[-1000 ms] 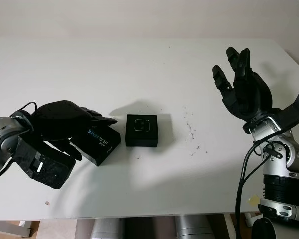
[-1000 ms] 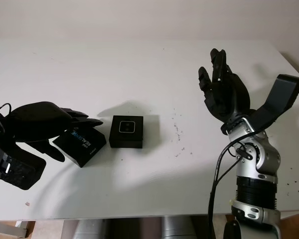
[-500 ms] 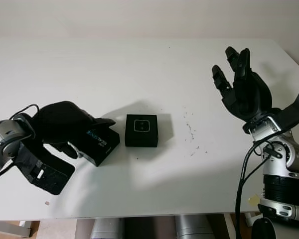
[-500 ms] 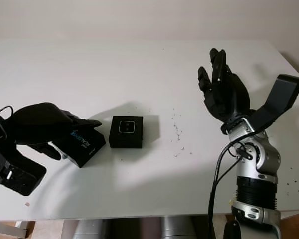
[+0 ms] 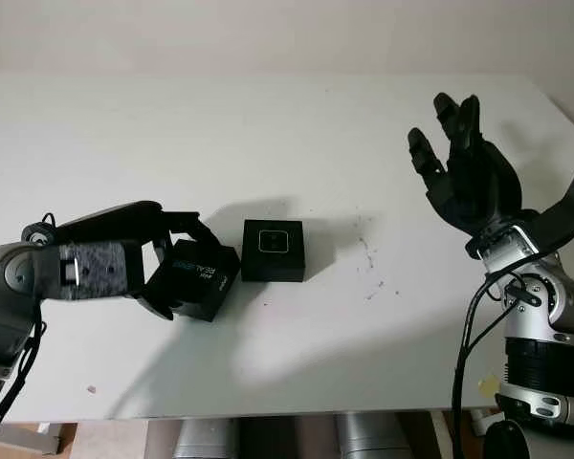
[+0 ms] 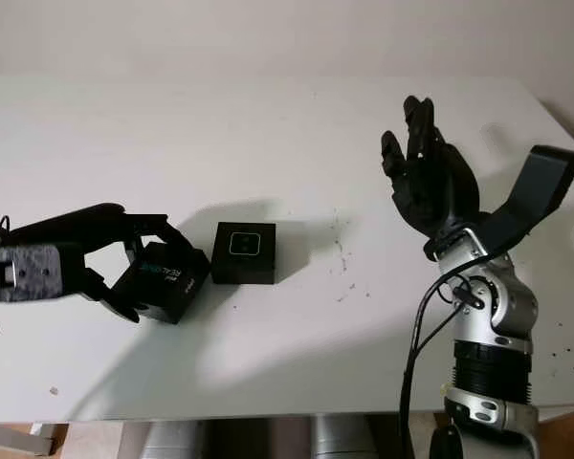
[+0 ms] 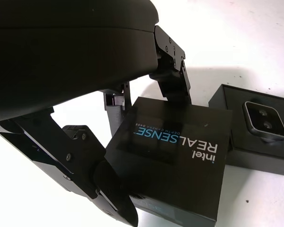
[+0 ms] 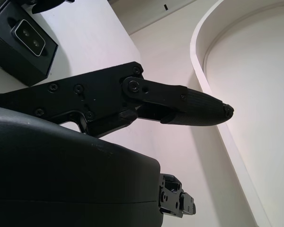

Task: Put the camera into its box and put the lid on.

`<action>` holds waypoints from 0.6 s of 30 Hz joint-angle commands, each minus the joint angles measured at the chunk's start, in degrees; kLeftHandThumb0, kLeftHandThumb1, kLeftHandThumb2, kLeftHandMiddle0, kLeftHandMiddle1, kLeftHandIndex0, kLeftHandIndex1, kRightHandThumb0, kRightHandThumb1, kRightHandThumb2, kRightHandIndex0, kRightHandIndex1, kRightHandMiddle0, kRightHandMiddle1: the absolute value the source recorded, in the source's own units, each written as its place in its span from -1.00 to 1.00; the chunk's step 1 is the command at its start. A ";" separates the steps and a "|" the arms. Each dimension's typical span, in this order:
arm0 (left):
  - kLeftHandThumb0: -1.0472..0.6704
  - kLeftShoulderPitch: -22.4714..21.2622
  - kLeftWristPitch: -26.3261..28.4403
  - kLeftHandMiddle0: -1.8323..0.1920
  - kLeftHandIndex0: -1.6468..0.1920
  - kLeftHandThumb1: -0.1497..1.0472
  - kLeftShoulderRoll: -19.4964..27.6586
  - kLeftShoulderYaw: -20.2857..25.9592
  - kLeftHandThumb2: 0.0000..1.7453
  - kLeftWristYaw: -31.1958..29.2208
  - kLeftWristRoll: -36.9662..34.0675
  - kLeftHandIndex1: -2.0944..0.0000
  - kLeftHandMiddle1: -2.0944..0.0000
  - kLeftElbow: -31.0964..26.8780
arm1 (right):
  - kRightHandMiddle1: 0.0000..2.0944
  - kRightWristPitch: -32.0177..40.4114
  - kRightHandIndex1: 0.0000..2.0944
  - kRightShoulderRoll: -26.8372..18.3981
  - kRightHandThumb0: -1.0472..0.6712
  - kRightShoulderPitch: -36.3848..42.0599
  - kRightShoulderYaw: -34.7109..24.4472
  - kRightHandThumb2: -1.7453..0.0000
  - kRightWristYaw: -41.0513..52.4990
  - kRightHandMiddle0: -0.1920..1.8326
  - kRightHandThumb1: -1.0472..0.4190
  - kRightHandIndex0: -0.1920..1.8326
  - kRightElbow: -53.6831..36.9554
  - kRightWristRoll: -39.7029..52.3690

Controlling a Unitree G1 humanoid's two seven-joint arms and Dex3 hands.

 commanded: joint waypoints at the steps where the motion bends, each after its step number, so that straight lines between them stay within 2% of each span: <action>1: 0.15 -1.42 2.97 0.32 0.34 0.85 -0.10 0.03 -0.94 -0.18 0.28 -0.25 -0.29 -2.21 | -0.99 -0.80 -1.00 0.22 -0.62 0.48 0.16 0.32 -0.20 -1.00 -1.00 -1.00 -1.66 -0.30; 5: 0.13 -2.98 7.97 0.32 0.35 0.84 0.42 -0.47 -0.94 -0.26 1.51 -0.27 -0.32 -3.81 | -0.99 -0.99 -1.00 0.51 -0.63 0.60 -0.14 0.31 0.32 -1.00 -1.00 -1.00 -1.34 0.25; 11: 0.15 -4.75 11.91 0.33 0.36 0.83 -0.04 0.70 -0.94 2.31 2.17 -0.31 -0.41 -4.31 | -1.00 -1.21 -1.00 0.77 -0.64 0.98 0.05 0.33 0.42 -1.00 -1.00 -1.00 -1.43 0.02; 14: 0.17 -6.48 16.42 0.38 0.41 0.86 0.48 0.23 -0.93 2.73 3.67 -0.24 -0.31 -5.82 | -1.00 -1.29 -1.00 0.90 -0.64 1.01 0.07 0.35 0.51 -1.00 -1.00 -1.00 -1.20 0.06; 18: 0.18 -8.19 17.03 0.39 0.43 0.89 1.18 -0.21 -0.93 3.01 5.00 -0.21 -0.28 -6.01 | -1.00 -1.43 -1.00 1.16 -0.64 0.93 0.03 0.36 0.43 -1.00 -1.00 -1.00 -1.04 0.01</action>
